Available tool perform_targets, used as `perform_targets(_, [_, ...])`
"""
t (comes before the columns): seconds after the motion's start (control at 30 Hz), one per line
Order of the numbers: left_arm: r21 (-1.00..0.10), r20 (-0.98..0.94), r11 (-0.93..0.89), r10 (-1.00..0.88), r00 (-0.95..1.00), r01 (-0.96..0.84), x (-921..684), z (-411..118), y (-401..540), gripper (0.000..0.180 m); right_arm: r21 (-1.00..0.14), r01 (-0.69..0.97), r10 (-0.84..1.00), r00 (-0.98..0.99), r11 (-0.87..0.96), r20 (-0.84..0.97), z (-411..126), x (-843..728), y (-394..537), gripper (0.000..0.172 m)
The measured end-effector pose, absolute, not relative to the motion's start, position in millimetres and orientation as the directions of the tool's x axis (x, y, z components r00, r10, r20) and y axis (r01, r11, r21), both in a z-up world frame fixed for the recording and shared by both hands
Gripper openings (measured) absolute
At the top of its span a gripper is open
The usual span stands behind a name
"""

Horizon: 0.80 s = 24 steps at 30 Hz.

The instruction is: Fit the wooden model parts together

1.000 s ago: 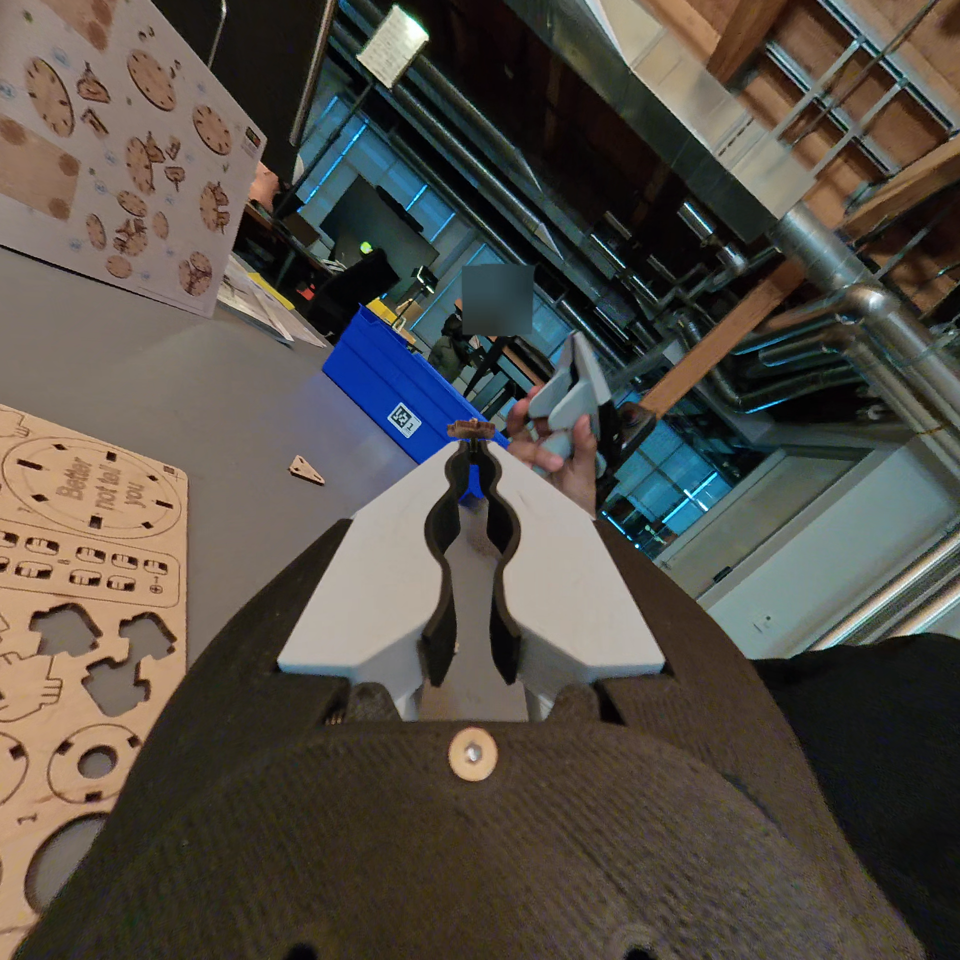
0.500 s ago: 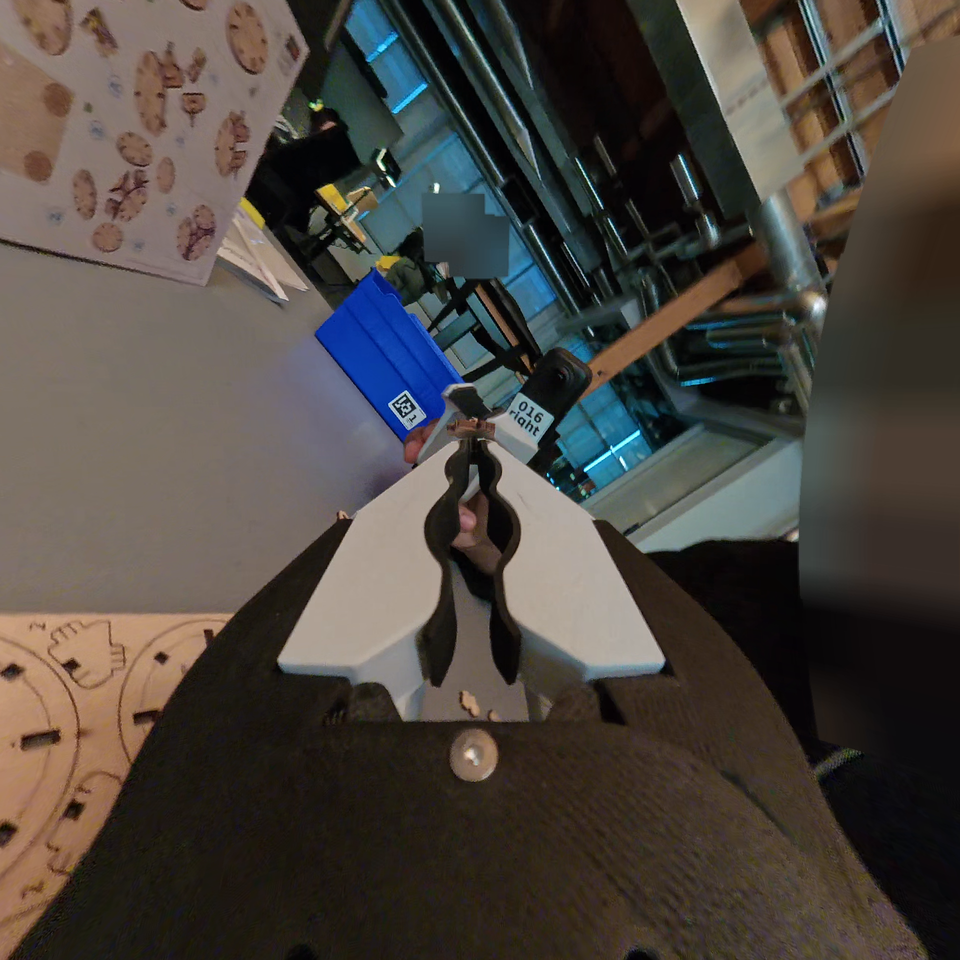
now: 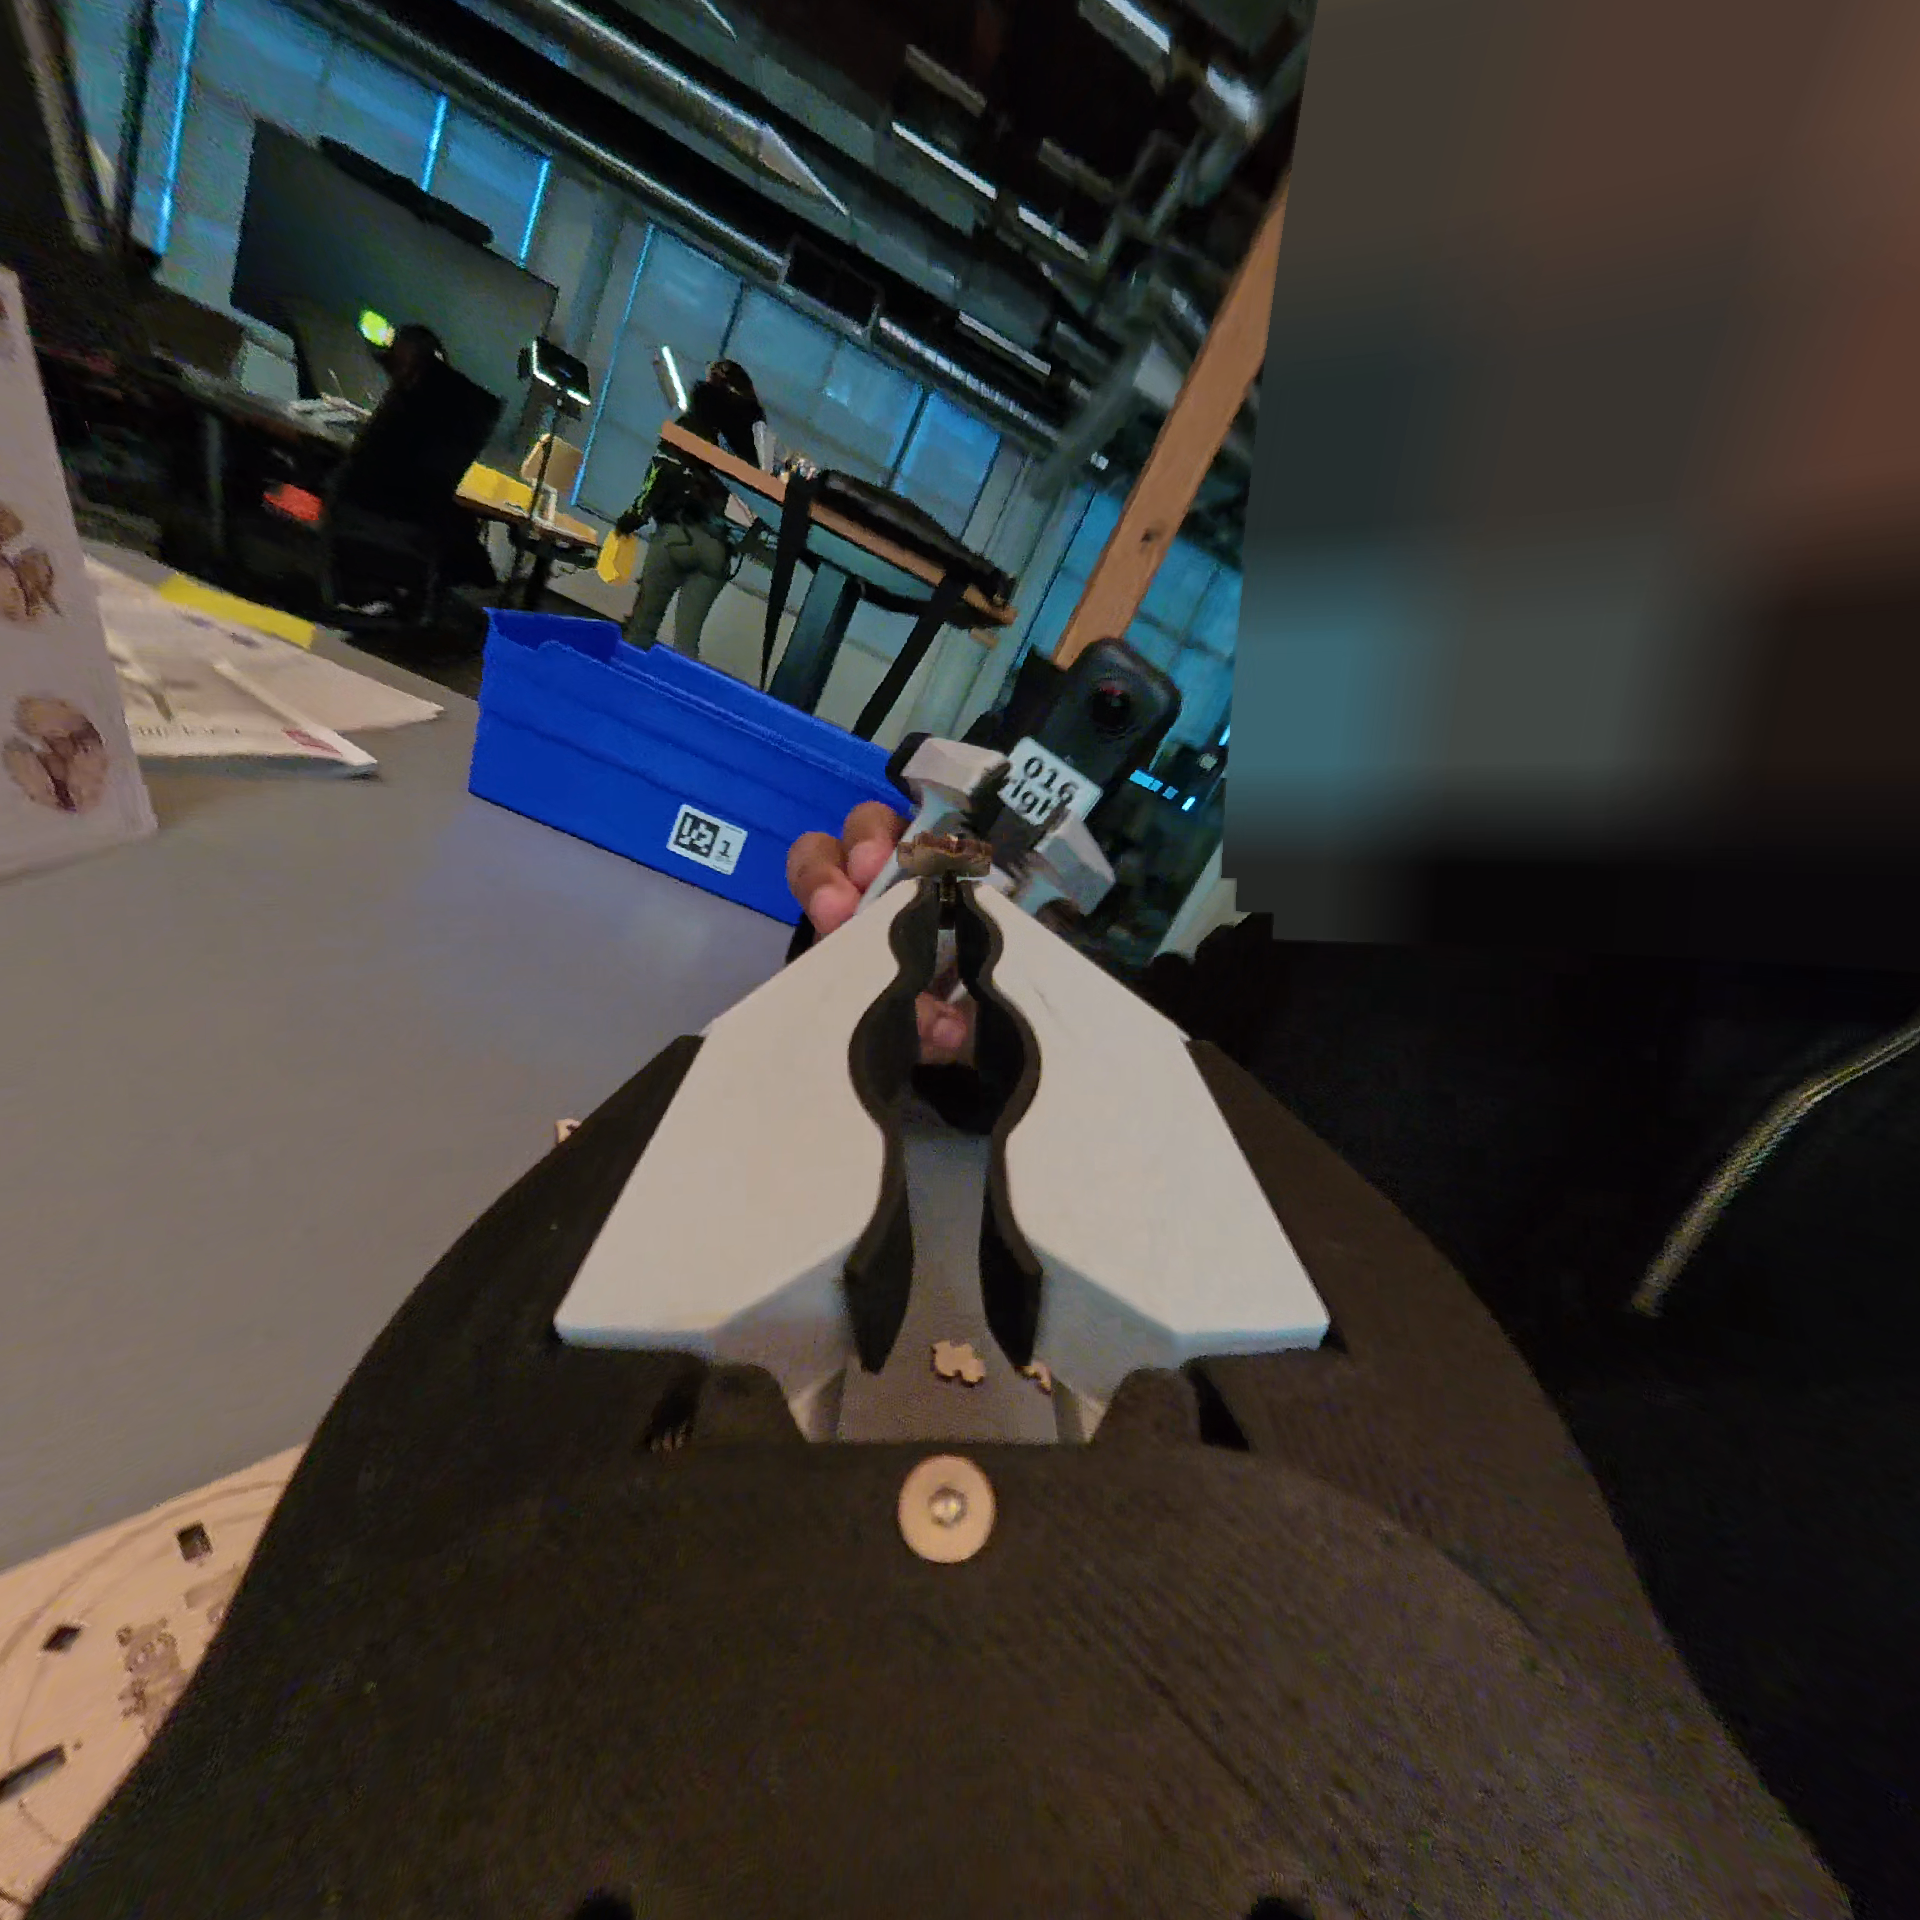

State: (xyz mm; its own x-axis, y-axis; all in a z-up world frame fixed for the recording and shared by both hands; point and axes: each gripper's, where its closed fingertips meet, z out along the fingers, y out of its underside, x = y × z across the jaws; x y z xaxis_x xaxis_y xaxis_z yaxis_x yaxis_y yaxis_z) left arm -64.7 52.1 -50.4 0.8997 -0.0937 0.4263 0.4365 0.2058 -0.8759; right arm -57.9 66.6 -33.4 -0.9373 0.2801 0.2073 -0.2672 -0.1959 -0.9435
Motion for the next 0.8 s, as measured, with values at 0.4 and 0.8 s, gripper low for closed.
perform_targets(0.4, [-0.957,0.240,0.167,0.006,0.971,0.236,-55.1,-53.6,61.1,0.000,-0.956,-0.189,0.263,-0.957,-0.225,0.127,-28.6,-56.7,69.3,0.008])
perform_targets(0.8, [-0.910,0.354,0.202,-0.074,0.932,0.361,-55.2,-54.7,70.2,0.000,-0.953,-0.009,0.168,-0.985,-0.302,-0.044,-31.8,-60.6,70.8,0.010])
